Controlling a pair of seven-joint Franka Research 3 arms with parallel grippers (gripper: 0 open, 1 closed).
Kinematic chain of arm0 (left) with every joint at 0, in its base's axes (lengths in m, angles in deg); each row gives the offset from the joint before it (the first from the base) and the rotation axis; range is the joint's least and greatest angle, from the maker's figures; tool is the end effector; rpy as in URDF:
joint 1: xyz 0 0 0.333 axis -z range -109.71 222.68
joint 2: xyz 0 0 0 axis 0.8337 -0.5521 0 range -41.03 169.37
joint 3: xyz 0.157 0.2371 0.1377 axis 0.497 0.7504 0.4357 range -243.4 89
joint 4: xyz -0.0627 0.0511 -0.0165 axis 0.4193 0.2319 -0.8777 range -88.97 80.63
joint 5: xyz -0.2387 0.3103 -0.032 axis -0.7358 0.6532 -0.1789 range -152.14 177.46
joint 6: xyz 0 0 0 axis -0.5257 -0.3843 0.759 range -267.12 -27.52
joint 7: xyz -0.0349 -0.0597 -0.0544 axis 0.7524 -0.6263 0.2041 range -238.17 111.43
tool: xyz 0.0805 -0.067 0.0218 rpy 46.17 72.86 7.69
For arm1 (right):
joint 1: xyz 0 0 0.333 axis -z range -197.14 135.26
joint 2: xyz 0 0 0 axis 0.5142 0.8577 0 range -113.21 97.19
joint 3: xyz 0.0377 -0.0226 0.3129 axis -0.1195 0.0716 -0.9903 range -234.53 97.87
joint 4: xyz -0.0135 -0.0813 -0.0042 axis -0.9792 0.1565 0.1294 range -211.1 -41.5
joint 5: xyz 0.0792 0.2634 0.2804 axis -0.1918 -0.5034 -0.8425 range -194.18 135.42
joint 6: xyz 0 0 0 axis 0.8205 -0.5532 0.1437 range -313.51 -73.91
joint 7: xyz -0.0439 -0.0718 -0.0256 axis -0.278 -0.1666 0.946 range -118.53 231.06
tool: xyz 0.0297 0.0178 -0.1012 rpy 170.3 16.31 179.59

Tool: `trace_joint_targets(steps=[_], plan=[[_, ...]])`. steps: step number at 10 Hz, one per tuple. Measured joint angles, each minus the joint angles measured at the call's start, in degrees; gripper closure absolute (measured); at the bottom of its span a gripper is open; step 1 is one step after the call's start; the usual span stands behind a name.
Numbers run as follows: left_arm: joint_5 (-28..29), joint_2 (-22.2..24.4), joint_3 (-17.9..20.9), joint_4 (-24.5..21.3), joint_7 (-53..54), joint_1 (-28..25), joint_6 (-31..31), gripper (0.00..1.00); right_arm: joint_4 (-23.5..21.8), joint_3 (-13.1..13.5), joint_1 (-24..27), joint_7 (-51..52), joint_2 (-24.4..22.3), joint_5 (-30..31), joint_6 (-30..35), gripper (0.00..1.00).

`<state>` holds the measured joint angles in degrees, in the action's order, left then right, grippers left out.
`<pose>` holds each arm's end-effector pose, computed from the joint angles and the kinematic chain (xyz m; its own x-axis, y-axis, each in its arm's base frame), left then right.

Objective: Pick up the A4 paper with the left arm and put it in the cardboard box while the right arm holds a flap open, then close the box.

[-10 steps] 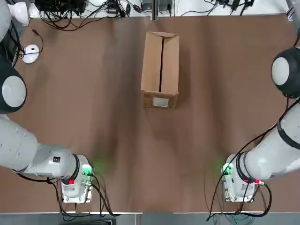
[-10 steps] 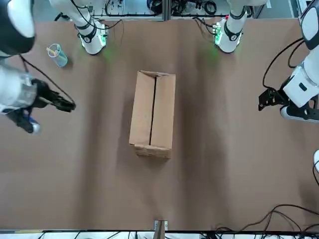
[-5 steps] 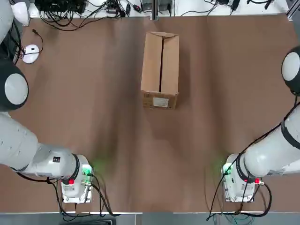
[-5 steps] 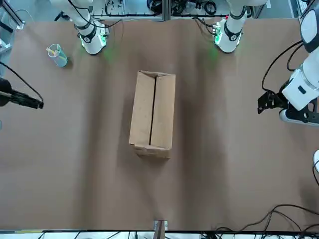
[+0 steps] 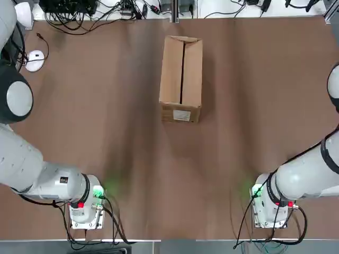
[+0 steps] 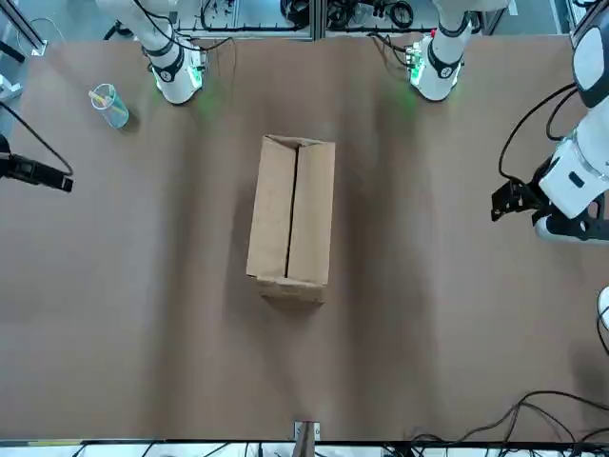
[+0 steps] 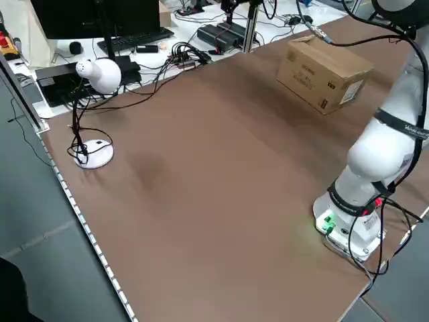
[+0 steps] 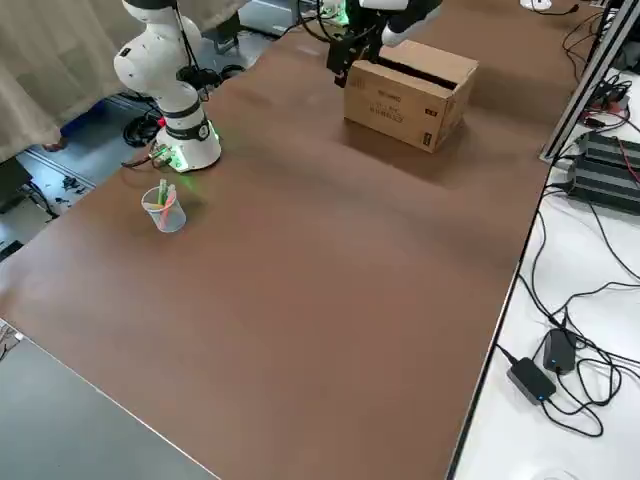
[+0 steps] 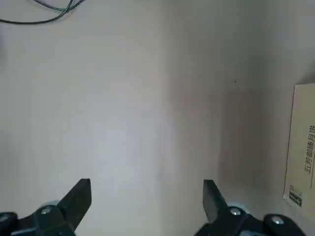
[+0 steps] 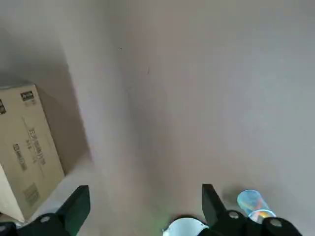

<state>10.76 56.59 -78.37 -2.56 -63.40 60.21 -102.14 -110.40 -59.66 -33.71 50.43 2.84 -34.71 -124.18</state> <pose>0.6049 -0.0541 0.5639 0.9961 -0.0788 0.0409 -0.0803 -0.9961 0.0354 0.5831 -0.0388 0.6135 0.9642 -0.1811 -0.1935 -0.1931 -0.9801 -0.0452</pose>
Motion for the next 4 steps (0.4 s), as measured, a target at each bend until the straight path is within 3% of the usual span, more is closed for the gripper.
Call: trace_joint_targets(steps=[4], plan=[[0.0, 0.0, -0.1, 1.1, -0.9, 0.2, 0.0, 0.00, -2.1, -0.1, 0.0, 2.3, -1.7, 2.8, -0.3, 0.00]])
